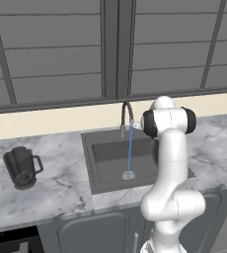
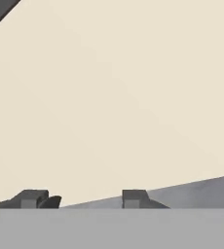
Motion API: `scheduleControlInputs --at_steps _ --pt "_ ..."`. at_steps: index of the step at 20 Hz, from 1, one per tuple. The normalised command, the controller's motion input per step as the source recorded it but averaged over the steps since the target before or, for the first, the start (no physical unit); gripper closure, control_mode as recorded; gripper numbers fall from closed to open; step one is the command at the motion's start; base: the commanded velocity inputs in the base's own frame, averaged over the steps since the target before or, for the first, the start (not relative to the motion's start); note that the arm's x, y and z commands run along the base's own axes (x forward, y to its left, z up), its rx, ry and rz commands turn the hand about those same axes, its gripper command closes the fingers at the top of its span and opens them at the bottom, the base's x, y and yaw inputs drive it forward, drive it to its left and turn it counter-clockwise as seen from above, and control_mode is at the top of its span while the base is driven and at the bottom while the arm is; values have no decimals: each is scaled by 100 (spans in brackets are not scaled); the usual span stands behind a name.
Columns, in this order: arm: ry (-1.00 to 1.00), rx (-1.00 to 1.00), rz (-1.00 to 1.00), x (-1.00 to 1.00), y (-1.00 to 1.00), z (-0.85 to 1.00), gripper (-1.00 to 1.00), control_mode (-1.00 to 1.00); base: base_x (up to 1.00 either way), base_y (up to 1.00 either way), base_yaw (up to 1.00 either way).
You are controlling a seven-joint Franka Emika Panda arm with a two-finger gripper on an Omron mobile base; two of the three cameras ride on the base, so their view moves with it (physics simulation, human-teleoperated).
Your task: Turn on the sink faucet and place the jug under the water for a few seconds to fill it up.
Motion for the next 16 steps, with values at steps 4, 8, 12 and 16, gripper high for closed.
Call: scheduleControlInputs --at_steps 4,8,12,16 --pt "10 11 -3 0 -52 -37 -100 -100 0 0 0" --pt "8 0 -3 0 -12 -6 -100 -100 0 0 0" --pt "0 1 -3 -6 -60 8 -100 -100 0 0 0" --pt "0 2 -4 -17 -73 16 -100 -100 0 0 0"
